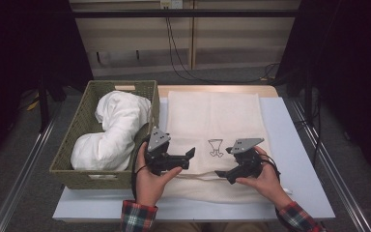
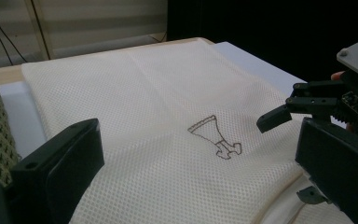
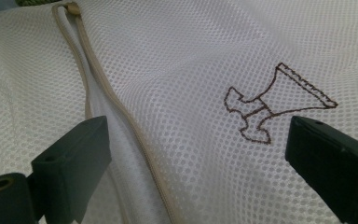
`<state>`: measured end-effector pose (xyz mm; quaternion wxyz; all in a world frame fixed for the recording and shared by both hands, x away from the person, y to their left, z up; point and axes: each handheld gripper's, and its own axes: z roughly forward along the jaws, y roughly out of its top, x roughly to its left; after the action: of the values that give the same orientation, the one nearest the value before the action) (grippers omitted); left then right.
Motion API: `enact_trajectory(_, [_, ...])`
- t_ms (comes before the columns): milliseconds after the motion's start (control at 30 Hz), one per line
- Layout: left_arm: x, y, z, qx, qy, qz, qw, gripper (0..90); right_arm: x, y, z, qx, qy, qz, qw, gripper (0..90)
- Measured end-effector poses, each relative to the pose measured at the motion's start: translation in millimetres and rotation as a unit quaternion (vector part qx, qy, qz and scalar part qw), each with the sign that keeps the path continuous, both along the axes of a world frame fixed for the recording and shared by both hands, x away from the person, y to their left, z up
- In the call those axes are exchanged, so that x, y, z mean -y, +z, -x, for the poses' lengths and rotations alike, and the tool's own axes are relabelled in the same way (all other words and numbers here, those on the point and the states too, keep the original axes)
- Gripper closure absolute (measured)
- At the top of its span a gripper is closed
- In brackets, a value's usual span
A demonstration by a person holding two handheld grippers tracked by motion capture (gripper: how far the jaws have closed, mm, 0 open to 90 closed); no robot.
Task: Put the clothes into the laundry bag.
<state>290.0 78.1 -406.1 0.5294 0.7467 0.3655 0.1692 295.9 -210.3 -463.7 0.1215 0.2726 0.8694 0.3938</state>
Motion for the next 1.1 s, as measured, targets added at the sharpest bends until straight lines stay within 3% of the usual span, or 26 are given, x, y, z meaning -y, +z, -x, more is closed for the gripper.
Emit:
enact_trajectory(167, [0.6, -2.0, 0.4, -0.002, -0.007, 0.002, 1.0000, 0.8, -2.7, -1.4, 0.6, -0.002, 0.002, -0.003, 1.0000, 6.9])
enact_trajectory(433, [1.2, -3.1, 1.2, -0.006, -0.006, -0.001, 1.0000, 0.9, -6.3, -8.7, 0.5, 0.001, 0.005, 0.018, 0.9998, 9.8])
enact_trajectory(467, [0.9, -2.9, 1.0, -0.005, -0.004, -0.006, 1.0000, 1.0, -7.8, -10.9, 0.1, 0.003, 0.005, 0.025, 0.9997, 13.3])
enact_trajectory(533, [1.3, -3.3, 1.0, -0.006, -0.001, 0.000, 1.0000, 1.0, -8.2, -12.2, 0.1, 0.003, 0.006, 0.027, 0.9996, 14.5])
enact_trajectory(567, [1.7, -3.5, 0.5, -0.006, -0.004, 0.002, 1.0000, 1.0, -8.7, -15.1, -0.7, 0.005, 0.006, 0.040, 0.9992, 15.6])
enact_trajectory(733, [1.5, -4.0, -0.1, -0.006, -0.007, 0.008, 0.9999, 1.0, -6.9, -18.9, -3.4, -0.004, 0.005, 0.039, 0.9992, 19.4])
enact_trajectory(767, [1.3, -3.9, 0.1, -0.004, -0.006, 0.006, 1.0000, 1.0, -7.7, -18.8, -4.4, -0.002, 0.001, 0.041, 0.9992, 24.8])
enact_trajectory(867, [1.3, -3.9, 0.1, -0.003, -0.007, 0.001, 1.0000, 1.0, -9.0, -18.0, -4.2, -0.004, 0.004, 0.038, 0.9993, 29.0])
enact_trajectory(933, [1.5, -3.4, -0.3, -0.003, -0.006, 0.002, 1.0000, 1.0, -11.6, -18.4, -4.4, 0.001, 0.012, 0.035, 0.9993, 38.3])
enact_trajectory(1100, [2.9, -2.8, 0.2, -0.002, -0.007, -0.003, 1.0000, 1.1, -13.0, -17.4, -3.8, 0.010, 0.021, 0.041, 0.9989, 45.6])
